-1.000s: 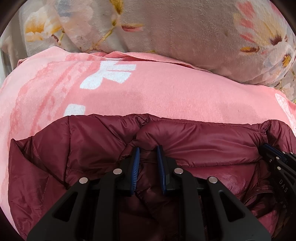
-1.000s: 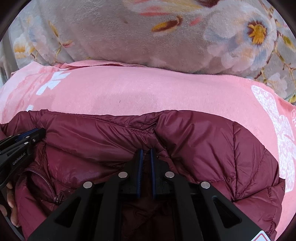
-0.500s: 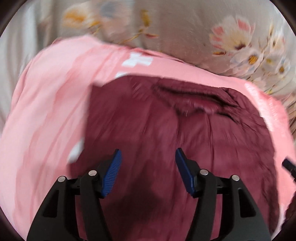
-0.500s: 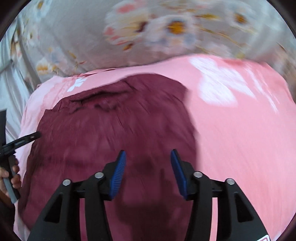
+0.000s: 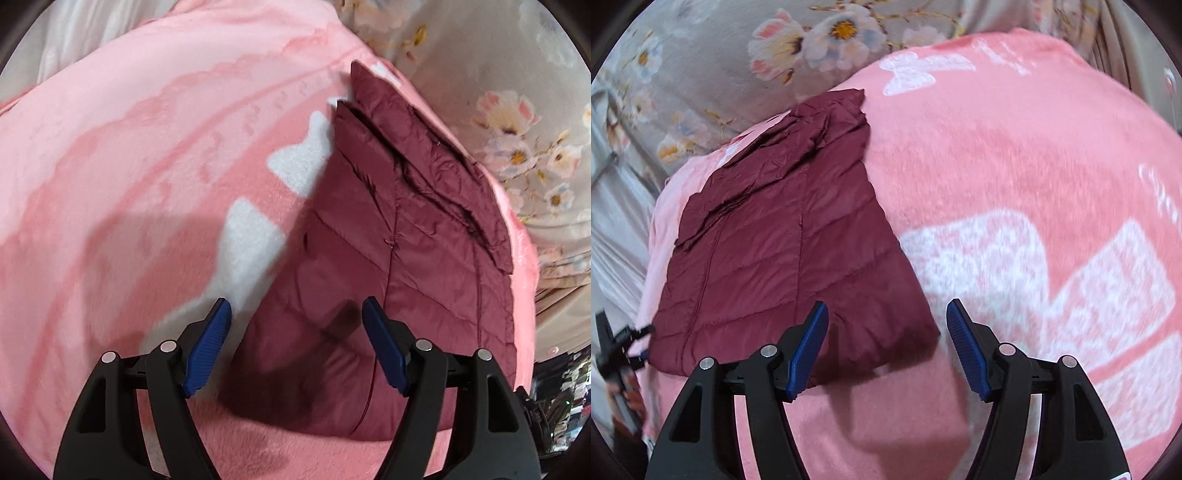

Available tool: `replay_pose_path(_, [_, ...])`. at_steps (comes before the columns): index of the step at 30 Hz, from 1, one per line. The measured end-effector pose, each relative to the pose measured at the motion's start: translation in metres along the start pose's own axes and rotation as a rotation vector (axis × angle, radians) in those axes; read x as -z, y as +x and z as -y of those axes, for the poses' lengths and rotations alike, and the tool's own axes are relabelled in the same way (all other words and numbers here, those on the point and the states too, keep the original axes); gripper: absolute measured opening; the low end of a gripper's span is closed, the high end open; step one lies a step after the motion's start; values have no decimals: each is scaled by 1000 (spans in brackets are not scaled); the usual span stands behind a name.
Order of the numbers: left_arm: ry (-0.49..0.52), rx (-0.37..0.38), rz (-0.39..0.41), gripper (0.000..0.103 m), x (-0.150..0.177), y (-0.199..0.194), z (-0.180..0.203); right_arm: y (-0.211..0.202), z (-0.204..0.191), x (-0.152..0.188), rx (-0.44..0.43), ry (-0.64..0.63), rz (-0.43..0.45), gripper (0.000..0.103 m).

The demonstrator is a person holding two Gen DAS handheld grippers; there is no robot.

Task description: Fold large clothes

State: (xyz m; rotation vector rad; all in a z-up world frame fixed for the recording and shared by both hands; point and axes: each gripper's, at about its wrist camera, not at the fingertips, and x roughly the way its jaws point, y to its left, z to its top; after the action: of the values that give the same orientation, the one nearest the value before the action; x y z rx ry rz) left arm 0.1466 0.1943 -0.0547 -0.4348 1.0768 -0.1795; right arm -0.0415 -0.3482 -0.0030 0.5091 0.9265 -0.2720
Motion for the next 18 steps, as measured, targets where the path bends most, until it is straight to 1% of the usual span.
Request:
replay_pose_path(2, [3, -3, 0, 71, 5, -3, 5, 4, -1, 4, -5, 32, -8, 65])
replay_pose_path(4, [-1, 19, -13, 68, 10, -3, 11, 9, -3, 7, -49, 66, -20, 63])
replay_pose_path(5, [2, 29, -18, 61, 12, -2, 15, 10, -4, 8, -58, 78, -23, 60])
replay_pose_path(6, [9, 28, -20, 51, 13, -3, 18, 11, -7, 9, -55, 82, -26, 47])
replay_pose_path(7, [20, 20, -17, 45, 15, -4, 22, 11, -10, 10, -50, 77, -30, 27])
replay_pose_path(8, [31, 8, -19, 26, 16, -4, 25, 10, -11, 10, -53, 75, -28, 18])
replay_pose_path(9, [35, 4, -18, 17, 17, -5, 25, 7, -12, 10, -64, 77, -16, 8])
replay_pose_path(10, [40, 11, -12, 14, 18, -9, 26, 2, -13, 10, -77, 77, 1, 5])
replay_pose_path(11, [41, 19, -7, 9, 19, -13, 25, -8, -15, 11, -99, 71, 35, 4])
replay_pose_path(12, [44, 30, -2, 7, 20, -19, 26, -15, -17, 13, -109, 63, 52, 3])
replay_pose_path(15, [43, 78, 26, 5, 20, -43, 27, -42, -25, 14, -143, 34, 93, 3])
replay_pose_path(18, [53, 127, 81, 4, 21, -81, 31, -78, -36, 13, -176, -21, 145, 2])
